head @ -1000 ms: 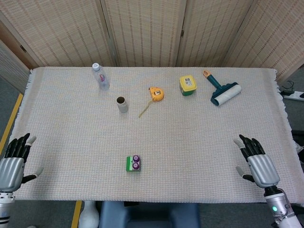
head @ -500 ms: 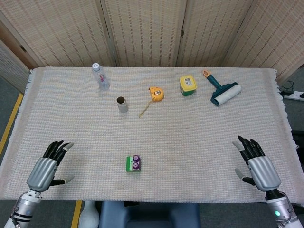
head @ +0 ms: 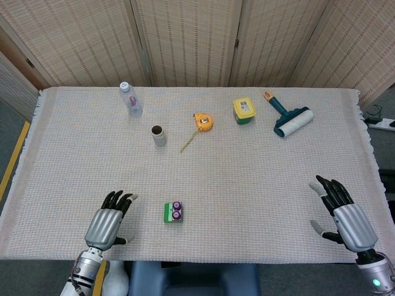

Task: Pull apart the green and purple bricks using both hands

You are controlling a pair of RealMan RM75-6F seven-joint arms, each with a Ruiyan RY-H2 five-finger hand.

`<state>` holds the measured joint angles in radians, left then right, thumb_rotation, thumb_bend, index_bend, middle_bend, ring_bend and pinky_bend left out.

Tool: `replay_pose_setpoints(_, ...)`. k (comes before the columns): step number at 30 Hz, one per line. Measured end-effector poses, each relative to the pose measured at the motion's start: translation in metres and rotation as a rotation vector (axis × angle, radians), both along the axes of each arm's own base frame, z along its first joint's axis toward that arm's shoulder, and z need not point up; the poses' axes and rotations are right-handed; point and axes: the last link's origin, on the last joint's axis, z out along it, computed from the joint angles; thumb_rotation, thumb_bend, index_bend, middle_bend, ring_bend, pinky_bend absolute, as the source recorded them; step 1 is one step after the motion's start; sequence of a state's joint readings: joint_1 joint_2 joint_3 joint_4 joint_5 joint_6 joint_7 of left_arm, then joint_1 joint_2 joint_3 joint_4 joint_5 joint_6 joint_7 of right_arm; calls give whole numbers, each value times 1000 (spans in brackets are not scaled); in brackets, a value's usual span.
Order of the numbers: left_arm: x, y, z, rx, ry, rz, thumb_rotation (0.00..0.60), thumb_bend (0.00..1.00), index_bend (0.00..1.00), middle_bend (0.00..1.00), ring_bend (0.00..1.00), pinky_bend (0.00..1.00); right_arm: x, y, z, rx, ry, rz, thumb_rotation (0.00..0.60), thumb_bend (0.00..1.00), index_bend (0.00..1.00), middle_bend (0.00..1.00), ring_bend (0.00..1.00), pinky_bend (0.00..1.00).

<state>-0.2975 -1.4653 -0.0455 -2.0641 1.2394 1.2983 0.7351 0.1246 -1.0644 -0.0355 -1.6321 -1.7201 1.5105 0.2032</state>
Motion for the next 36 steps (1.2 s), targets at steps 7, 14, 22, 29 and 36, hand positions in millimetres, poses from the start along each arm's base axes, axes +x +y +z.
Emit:
replay_pose_setpoints(7,21,6,-19,-31,7,-7,600,156,164,158,0,0,0,0,-2,9,3,-3,600,366,0,0,0,0)
replay_pose_setpoints(14,34,23,-37,-38,36,16,600,155,158,152,0,0,-2,-1,-1,15,-1,-5,600,366,0,0,0,0)
replay_pose_setpoints(22,53,30,-54,-93,73,-6,600,157,158,148,0,0,-3,-1,-1,19,-1,-6,600,366,0,0,0,0)
replay_pose_setpoints(29,67,33,-66,-106,74,-24,600,158,189,148,0,0,-2,-1,-4,31,4,-7,600,367,0,0,0,0)
replay_pose_setpoints(36,80,39,-76,-100,78,-50,600,168,248,148,0,0,-3,-1,-3,33,1,-10,600,367,0,0,0,0)
